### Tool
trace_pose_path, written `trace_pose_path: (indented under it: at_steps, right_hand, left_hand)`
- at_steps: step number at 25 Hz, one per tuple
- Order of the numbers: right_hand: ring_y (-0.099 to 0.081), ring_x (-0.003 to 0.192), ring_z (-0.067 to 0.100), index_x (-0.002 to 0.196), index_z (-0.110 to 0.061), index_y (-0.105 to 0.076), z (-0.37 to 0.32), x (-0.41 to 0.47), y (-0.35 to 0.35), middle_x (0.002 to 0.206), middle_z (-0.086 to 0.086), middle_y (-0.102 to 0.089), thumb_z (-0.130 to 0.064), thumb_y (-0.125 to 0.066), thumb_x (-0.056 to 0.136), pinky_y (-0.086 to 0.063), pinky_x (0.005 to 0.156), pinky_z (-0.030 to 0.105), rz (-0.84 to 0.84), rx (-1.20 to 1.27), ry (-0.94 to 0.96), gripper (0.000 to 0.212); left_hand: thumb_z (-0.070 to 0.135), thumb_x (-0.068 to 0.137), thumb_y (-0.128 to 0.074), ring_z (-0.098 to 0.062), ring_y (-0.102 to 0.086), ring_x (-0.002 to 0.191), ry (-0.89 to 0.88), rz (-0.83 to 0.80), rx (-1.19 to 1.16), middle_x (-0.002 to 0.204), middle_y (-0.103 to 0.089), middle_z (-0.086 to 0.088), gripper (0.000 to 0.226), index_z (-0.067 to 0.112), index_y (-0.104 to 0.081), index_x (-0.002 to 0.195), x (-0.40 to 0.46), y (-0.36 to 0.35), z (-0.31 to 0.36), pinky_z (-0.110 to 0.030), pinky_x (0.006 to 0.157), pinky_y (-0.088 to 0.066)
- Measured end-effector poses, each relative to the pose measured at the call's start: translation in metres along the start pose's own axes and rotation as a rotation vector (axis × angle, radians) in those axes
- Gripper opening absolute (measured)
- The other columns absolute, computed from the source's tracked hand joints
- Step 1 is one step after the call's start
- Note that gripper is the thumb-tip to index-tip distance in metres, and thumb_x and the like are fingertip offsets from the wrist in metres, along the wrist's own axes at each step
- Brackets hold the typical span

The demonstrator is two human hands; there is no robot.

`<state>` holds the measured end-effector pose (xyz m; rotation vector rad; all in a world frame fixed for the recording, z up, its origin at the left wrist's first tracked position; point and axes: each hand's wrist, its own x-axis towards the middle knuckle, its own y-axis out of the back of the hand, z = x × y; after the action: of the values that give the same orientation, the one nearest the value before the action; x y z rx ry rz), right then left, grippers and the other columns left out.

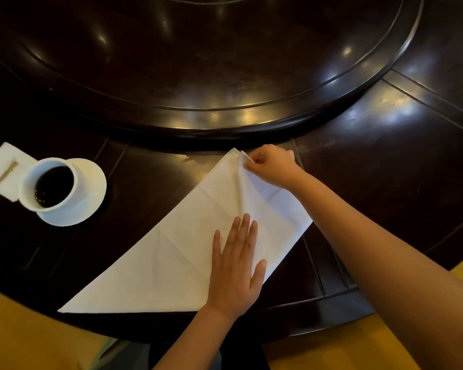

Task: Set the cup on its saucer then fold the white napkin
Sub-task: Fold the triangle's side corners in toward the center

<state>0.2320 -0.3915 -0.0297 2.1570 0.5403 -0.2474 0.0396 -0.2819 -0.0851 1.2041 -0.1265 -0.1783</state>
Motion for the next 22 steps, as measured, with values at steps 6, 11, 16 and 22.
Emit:
trace_pose_path:
  at_steps: [6,11,16,22]
  right_hand:
    - [-0.051,0.082,0.015,0.087,-0.017,-0.063,0.009,0.017,-0.010,0.080,-0.001,-0.057,-0.031,-0.059,0.089,-0.026,0.096,0.039,0.135,-0.034,-0.004,0.014]
    - [-0.038,0.130,0.028,0.134,-0.018,-0.045,0.013,-0.018,-0.025,0.136,0.009,-0.050,-0.028,-0.049,0.091,-0.021,0.106,0.047,0.391,-0.427,0.347,0.044]
    - [0.003,0.143,0.014,0.146,-0.022,-0.005,0.042,-0.054,-0.061,0.155,-0.003,-0.003,-0.039,-0.022,0.099,0.019,0.113,0.040,-0.013,-0.555,0.436,0.053]
    - [0.009,0.142,0.013,0.147,-0.017,0.003,0.042,-0.014,-0.058,0.157,0.002,0.001,-0.048,-0.013,0.096,0.013,0.115,0.039,0.066,-0.623,0.372,0.062]
  left_hand:
    - [0.048,0.089,-0.027,-0.026,-0.022,0.139,0.008,-0.108,0.133,0.151,-0.022,-0.010,0.068,0.011,-0.021,0.145,0.005,-0.005,0.003,-0.057,0.105,-0.020]
    - [0.053,0.086,-0.046,-0.025,-0.018,0.139,0.041,-0.159,0.225,0.151,-0.029,-0.012,0.077,0.007,-0.030,0.144,0.006,-0.006,0.006,-0.056,0.107,-0.015]
    - [0.056,0.081,-0.045,-0.029,-0.021,0.136,0.067,-0.171,0.281,0.146,-0.038,-0.014,0.078,0.007,-0.030,0.141,0.007,-0.004,0.009,-0.057,0.106,-0.020]
    - [0.046,0.071,-0.069,-0.030,-0.034,0.135,0.056,-0.164,0.243,0.146,-0.038,-0.014,0.088,0.006,-0.032,0.139,-0.024,-0.001,0.010,-0.060,0.101,-0.029]
